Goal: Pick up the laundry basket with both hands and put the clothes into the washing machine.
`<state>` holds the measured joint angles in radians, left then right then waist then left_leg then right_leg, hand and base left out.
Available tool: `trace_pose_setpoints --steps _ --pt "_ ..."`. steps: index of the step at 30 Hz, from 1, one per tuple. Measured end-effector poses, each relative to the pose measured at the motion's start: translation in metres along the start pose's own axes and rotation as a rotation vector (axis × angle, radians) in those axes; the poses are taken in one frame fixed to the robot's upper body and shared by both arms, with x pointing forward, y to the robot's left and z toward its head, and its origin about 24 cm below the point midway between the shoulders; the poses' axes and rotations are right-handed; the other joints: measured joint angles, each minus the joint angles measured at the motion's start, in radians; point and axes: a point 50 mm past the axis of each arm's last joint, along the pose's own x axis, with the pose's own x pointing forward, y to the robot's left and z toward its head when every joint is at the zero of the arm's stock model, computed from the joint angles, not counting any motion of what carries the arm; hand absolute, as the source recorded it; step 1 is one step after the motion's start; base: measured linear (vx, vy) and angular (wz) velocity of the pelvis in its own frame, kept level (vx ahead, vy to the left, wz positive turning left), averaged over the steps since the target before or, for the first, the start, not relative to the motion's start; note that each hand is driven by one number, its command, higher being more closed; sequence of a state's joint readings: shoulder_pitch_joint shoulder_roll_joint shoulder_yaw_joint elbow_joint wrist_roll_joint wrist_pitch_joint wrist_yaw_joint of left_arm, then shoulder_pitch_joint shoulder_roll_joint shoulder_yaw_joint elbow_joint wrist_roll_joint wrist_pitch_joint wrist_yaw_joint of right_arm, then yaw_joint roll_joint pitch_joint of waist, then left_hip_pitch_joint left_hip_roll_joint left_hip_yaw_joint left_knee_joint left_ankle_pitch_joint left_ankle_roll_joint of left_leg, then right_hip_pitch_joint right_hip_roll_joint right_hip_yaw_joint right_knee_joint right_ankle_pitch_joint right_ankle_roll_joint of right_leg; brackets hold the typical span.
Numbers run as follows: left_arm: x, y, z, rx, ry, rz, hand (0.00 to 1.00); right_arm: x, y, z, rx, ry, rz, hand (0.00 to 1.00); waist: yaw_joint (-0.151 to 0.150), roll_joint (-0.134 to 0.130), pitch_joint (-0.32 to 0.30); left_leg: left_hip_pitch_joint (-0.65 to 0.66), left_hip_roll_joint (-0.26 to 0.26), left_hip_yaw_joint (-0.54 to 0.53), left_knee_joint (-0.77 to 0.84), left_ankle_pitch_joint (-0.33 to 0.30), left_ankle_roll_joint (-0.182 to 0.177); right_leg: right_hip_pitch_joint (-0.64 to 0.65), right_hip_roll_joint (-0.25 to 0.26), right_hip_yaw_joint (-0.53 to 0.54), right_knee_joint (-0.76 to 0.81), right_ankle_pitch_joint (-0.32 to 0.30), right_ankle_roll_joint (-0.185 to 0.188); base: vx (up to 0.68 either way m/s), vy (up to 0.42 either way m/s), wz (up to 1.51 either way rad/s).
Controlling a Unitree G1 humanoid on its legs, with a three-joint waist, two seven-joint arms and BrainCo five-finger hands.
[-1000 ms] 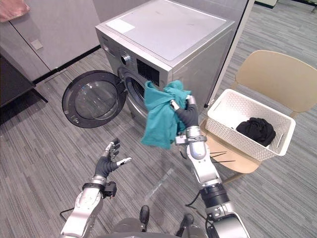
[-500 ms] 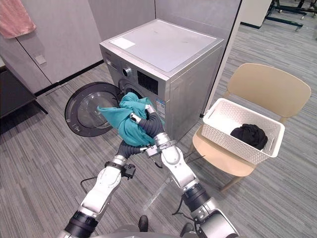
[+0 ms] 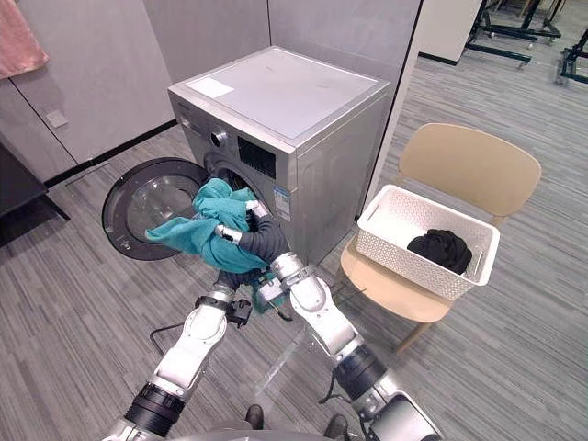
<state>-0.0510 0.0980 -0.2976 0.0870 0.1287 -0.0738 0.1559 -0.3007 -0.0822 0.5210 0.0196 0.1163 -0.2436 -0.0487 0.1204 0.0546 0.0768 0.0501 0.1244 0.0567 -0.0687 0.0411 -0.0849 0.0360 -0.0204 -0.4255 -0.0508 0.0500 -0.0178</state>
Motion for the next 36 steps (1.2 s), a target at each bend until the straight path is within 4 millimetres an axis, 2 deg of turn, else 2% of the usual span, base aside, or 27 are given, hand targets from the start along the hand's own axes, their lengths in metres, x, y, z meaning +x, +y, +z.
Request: trace_pose_setpoints --steps 2,4,7,9,10,13,14,15,16,17,19,20,23,24,25,26,27,28,29,30,31,32,33,34,35,36 --pt "-0.007 0.001 -0.007 -0.005 0.032 0.009 1.00 -0.007 -0.009 -0.001 -0.074 0.006 -0.039 0.00 -0.001 -0.001 -0.001 0.000 -0.001 0.000 -0.002 0.000 0.000 0.002 0.001 -0.001 -0.005 0.001 0.002 0.04 0.018 0.01" --pt "-0.017 0.008 -0.020 -0.021 0.091 0.051 1.00 -0.019 -0.027 -0.005 -0.175 0.035 -0.117 0.00 -0.001 -0.001 -0.001 0.000 -0.001 0.000 -0.004 0.000 0.000 0.002 0.001 -0.002 -0.007 0.001 0.002 0.04 0.021 0.02" --pt "-0.035 0.025 -0.040 -0.028 0.186 0.133 1.00 -0.050 -0.060 -0.013 -0.310 0.113 -0.245 0.00 -0.001 -0.001 -0.001 -0.004 -0.003 -0.006 -0.011 0.000 0.000 0.002 0.000 -0.009 -0.012 0.000 0.003 0.04 0.021 0.05" --pt "-0.041 0.030 -0.045 -0.028 0.210 0.158 1.00 -0.062 -0.069 -0.017 -0.346 0.156 -0.274 0.00 0.000 -0.001 -0.001 -0.015 -0.003 -0.016 -0.015 0.000 0.000 0.002 0.001 -0.016 -0.017 -0.004 0.008 0.00 0.008 0.17" --pt "-0.046 0.036 -0.051 -0.026 0.241 0.177 1.00 -0.077 -0.076 -0.021 -0.380 0.204 -0.299 0.00 -0.004 -0.001 -0.001 -0.032 -0.004 -0.033 -0.018 0.000 0.000 -0.004 0.000 -0.036 -0.020 -0.011 0.018 0.00 -0.001 0.30" --pt "-0.051 0.040 -0.065 -0.023 0.307 0.176 1.00 -0.100 -0.087 -0.029 -0.422 0.286 -0.337 0.00 -0.008 -0.002 -0.001 -0.089 -0.010 -0.093 0.003 0.005 -0.006 -0.025 -0.001 -0.094 -0.011 -0.024 0.019 0.03 -0.021 0.69" --pt "-0.054 0.041 -0.073 -0.023 0.345 0.177 1.00 -0.114 -0.092 -0.036 -0.430 0.346 -0.365 0.00 -0.010 0.000 0.001 -0.130 -0.015 -0.146 0.017 0.013 -0.012 -0.043 -0.016 -0.150 0.026 -0.054 0.021 0.02 -0.033 0.96" --pt "-0.056 0.041 -0.076 -0.023 0.360 0.179 1.00 -0.119 -0.094 -0.041 -0.431 0.380 -0.372 0.00 -0.010 0.000 0.001 -0.141 -0.017 -0.165 0.017 0.021 -0.011 -0.049 -0.022 -0.175 0.049 -0.071 0.024 0.05 -0.040 1.44" --pt "-0.058 0.041 -0.082 -0.024 0.387 0.172 1.00 -0.134 -0.100 -0.054 -0.430 0.466 -0.391 0.00 -0.017 -0.002 0.002 -0.164 -0.029 -0.183 0.016 0.044 -0.001 -0.063 -0.054 -0.238 0.113 -0.114 0.027 0.06 0.022 1.48" --pt "-0.061 0.041 -0.087 -0.024 0.411 0.162 1.00 -0.149 -0.104 -0.068 -0.423 0.554 -0.408 0.00 -0.023 -0.007 0.007 -0.180 -0.045 -0.107 0.024 0.043 0.052 -0.081 -0.099 -0.290 0.197 -0.168 0.031 0.06 0.022 1.48" --pt "-0.065 0.044 -0.094 -0.021 0.443 0.165 1.00 -0.163 -0.104 -0.084 -0.400 0.653 -0.423 0.00 -0.016 -0.022 0.017 -0.199 -0.051 0.025 0.058 0.013 0.136 -0.101 -0.160 -0.323 0.291 -0.217 0.039 0.10 0.076 0.94" --pt "-0.072 0.045 -0.102 -0.032 0.485 0.171 1.00 -0.174 -0.102 -0.096 -0.376 0.731 -0.432 0.00 -0.017 -0.026 0.019 -0.212 -0.051 0.129 0.074 -0.004 0.166 -0.106 -0.205 -0.348 0.344 -0.245 0.055 0.12 0.067 0.72" --pt "-0.092 0.042 -0.114 -0.077 0.558 0.183 1.00 -0.197 -0.097 -0.114 -0.314 0.858 -0.481 0.00 -0.028 -0.026 0.020 -0.218 -0.082 0.147 0.105 0.011 0.140 -0.093 -0.257 -0.372 0.382 -0.256 0.067 0.17 0.054 0.59" --pt "-0.095 0.040 -0.116 -0.086 0.573 0.182 1.00 -0.208 -0.095 -0.120 -0.283 0.909 -0.515 0.00 -0.025 -0.037 0.027 -0.217 -0.100 0.147 0.125 0.000 0.125 -0.072 -0.278 -0.386 0.385 -0.259 0.077 0.25 0.104 0.67" --pt "-0.097 0.039 -0.117 -0.091 0.579 0.181 1.00 -0.212 -0.093 -0.124 -0.269 0.933 -0.526 0.00 -0.023 -0.040 0.029 -0.217 -0.106 0.145 0.141 -0.016 0.118 -0.062 -0.287 -0.396 0.392 -0.261 0.082 0.23 0.125 0.64" --pt "-0.107 0.036 -0.122 -0.101 0.615 0.161 1.00 -0.221 -0.086 -0.130 -0.237 0.981 -0.539 0.00 -0.025 -0.047 0.034 -0.215 -0.123 0.137 0.196 -0.075 0.115 -0.044 -0.336 -0.396 0.470 -0.277 0.107 0.17 0.118 0.51" --pt "-0.110 0.036 -0.124 -0.104 0.628 0.155 1.00 -0.224 -0.085 -0.132 -0.229 1.000 -0.540 0.00 -0.026 -0.050 0.037 -0.210 -0.132 0.134 0.217 -0.097 0.117 -0.042 -0.364 -0.389 0.520 -0.281 0.111 0.23 0.163 0.66" --pt "-0.117 0.035 -0.128 -0.109 0.663 0.146 1.00 -0.230 -0.081 -0.136 -0.215 1.040 -0.541 0.00 -0.026 -0.062 0.053 -0.186 -0.161 0.119 0.257 -0.132 0.133 -0.050 -0.441 -0.360 0.673 -0.273 0.091 0.24 0.188 0.65" --pt "-0.124 0.036 -0.131 -0.112 0.693 0.147 1.00 -0.234 -0.078 -0.138 -0.207 1.062 -0.538 0.00 -0.029 -0.073 0.068 -0.157 -0.188 0.084 0.287 -0.176 0.151 -0.103 -0.510 -0.256 0.861 -0.211 -0.049 0.23 0.179 0.71" --pt "-0.125 0.038 -0.132 -0.113 0.699 0.150 1.00 -0.236 -0.076 -0.138 -0.201 1.068 -0.538 0.00 -0.035 -0.071 0.074 -0.149 -0.192 0.065 0.301 -0.191 0.160 -0.145 -0.514 -0.176 0.931 -0.169 -0.090 0.22 0.161 0.84" --pt "-0.128 0.041 -0.133 -0.110 0.709 0.161 1.00 -0.237 -0.071 -0.140 -0.184 1.076 -0.536 0.00 -0.048 -0.063 0.085 -0.141 -0.199 0.020 0.322 -0.228 0.183 -0.213 -0.465 -0.028 1.010 -0.203 -0.050 0.28 0.127 0.86" --pt "-0.129 0.046 -0.134 -0.101 0.711 0.177 1.00 -0.233 -0.067 -0.141 -0.172 1.067 -0.531 0.00 -0.052 -0.071 0.098 -0.117 -0.202 -0.014 0.319 -0.240 0.198 -0.286 -0.374 0.085 1.050 -0.280 -0.016 0.25 0.100 0.78" --pt "-0.129 0.047 -0.134 -0.094 0.711 0.175 1.00 -0.233 -0.066 -0.141 -0.169 1.067 -0.530 0.00 -0.052 -0.071 0.103 -0.108 -0.202 -0.024 0.312 -0.242 0.200 -0.313 -0.340 0.111 1.050 -0.298 -0.005 0.26 0.074 0.66" --pt "-0.129 0.048 -0.134 -0.090 0.711 0.173 1.00 -0.234 -0.066 -0.141 -0.165 1.068 -0.532 0.00 -0.058 -0.067 0.107 -0.085 -0.204 -0.045 0.298 -0.246 0.203 -0.368 -0.278 0.135 1.014 -0.322 0.025 0.21 0.038 0.69" --pt "-0.128 0.047 -0.134 -0.090 0.707 0.170 1.00 -0.234 -0.067 -0.141 -0.162 1.067 -0.536 0.00 -0.077 -0.066 0.110 -0.057 -0.220 -0.083 0.270 -0.248 0.204 -0.427 -0.239 0.126 0.934 -0.325 0.032 0.28 0.041 0.73" --pt "-0.127 0.047 -0.133 -0.090 0.704 0.168 1.00 -0.233 -0.067 -0.141 -0.163 1.065 -0.538 0.00 -0.084 -0.066 0.112 -0.046 -0.226 -0.095 0.263 -0.249 0.204 -0.446 -0.227 0.122 0.895 -0.323 0.035 0.31 0.014 0.88"
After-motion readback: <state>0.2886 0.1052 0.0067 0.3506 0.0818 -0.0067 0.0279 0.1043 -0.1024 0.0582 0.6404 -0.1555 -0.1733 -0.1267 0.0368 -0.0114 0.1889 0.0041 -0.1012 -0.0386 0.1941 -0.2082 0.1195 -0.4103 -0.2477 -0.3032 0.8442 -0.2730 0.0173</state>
